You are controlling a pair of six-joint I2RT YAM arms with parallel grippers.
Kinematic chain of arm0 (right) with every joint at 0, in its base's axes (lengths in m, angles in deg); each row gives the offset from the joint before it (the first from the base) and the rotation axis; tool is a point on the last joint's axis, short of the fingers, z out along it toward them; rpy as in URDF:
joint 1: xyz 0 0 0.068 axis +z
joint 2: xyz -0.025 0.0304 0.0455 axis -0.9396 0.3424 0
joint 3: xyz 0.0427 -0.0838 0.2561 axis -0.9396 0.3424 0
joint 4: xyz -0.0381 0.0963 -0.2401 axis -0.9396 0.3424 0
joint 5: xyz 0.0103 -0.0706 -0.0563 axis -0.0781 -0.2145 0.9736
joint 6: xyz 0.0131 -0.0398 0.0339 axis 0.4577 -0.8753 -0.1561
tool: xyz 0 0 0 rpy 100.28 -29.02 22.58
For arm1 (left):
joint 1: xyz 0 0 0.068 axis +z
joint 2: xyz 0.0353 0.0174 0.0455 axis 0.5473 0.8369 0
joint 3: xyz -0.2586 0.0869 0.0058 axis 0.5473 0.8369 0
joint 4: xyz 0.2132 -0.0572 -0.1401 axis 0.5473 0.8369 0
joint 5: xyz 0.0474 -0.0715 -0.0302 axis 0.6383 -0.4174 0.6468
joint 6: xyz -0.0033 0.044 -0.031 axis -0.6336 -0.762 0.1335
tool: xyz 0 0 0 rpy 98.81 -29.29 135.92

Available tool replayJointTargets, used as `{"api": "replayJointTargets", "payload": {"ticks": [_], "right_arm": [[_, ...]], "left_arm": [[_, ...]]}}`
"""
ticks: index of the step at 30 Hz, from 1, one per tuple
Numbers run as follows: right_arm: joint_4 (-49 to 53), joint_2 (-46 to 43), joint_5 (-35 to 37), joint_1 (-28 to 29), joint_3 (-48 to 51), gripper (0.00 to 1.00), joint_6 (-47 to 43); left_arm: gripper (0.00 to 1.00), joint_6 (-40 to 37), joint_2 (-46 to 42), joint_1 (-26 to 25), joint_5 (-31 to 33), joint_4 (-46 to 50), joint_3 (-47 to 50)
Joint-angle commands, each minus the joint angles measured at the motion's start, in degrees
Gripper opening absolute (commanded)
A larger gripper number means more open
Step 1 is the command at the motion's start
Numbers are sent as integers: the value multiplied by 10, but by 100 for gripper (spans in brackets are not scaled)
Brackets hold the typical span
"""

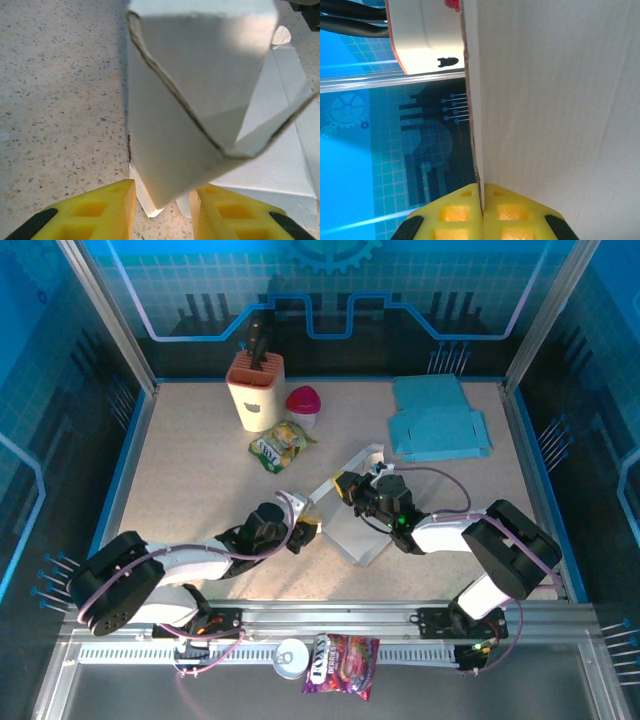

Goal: Fold the paper box

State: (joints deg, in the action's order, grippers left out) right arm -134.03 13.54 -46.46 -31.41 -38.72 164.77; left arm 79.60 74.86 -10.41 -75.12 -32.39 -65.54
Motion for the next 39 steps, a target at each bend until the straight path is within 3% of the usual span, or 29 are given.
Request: {"api": "replayJointTargets", "payload": {"ticks": [1,12,24,39], "right_arm": [[-14,15,4,5,15,0,7],[-45,24,31,14,29,0,16],[-99,38,78,38,46,0,45],[-64,-1,113,55,56,0,52]], "left_arm": [[34,17,14,-7,29,-38,-18],[21,37,52,-38,73,-53,-44],[28,72,96,-66,149,-85,-68],[25,112,131,-92,254,-96,-97]]}}
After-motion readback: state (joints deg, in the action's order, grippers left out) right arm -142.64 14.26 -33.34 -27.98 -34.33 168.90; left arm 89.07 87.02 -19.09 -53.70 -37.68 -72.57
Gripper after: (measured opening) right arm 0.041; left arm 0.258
